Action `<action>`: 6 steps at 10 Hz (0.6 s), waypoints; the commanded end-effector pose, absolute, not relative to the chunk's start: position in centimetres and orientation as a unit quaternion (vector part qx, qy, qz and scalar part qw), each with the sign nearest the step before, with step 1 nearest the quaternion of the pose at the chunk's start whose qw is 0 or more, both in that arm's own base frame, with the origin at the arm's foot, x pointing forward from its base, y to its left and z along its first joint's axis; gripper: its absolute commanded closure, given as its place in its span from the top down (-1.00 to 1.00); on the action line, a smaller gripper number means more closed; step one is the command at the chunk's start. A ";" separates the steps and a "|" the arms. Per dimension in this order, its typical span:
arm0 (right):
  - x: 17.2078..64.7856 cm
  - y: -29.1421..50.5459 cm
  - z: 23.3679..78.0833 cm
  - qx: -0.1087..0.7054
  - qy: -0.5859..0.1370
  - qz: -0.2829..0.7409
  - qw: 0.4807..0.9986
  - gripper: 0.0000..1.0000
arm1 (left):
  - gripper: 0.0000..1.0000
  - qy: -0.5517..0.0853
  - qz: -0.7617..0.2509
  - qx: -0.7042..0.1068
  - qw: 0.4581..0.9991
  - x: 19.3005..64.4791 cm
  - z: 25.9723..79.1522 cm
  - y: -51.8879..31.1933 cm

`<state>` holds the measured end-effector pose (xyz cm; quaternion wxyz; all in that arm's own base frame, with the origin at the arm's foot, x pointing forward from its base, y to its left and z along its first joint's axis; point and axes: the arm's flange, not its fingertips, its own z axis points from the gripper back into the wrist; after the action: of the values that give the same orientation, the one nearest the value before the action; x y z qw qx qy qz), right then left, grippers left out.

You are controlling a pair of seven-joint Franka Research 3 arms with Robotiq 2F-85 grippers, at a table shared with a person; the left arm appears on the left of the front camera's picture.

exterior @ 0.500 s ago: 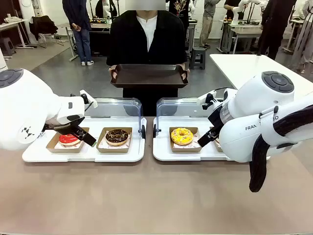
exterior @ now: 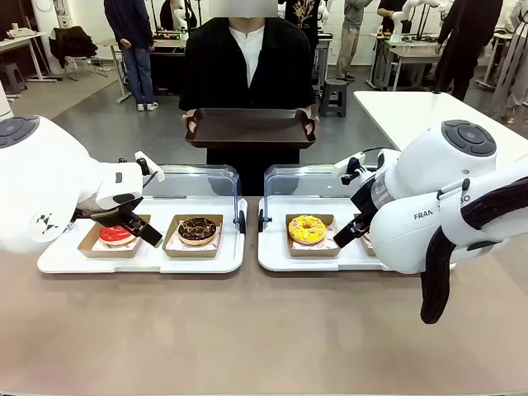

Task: Provide the desired donut to the person.
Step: Pick up and lift the Paper togo box containing the Donut pointed at by the person.

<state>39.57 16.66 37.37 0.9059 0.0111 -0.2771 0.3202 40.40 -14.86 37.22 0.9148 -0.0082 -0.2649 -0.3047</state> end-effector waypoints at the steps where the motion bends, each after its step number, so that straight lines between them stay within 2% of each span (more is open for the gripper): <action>1: 39.6 16.7 37.4 0.011 -0.277 0.320 0.906 1.00 | 1.00 -0.265 -0.304 -0.008 0.915 40.4 37.2 -14.9; 6: 39.6 16.7 37.4 0.011 -0.277 0.320 0.906 1.00 | 1.00 -0.265 -0.304 -0.008 0.915 40.4 37.2 -14.9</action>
<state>39.57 16.66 37.37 0.9059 0.0111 -0.2771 0.3202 40.40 -14.86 37.22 0.9148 -0.0082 -0.2649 -0.3047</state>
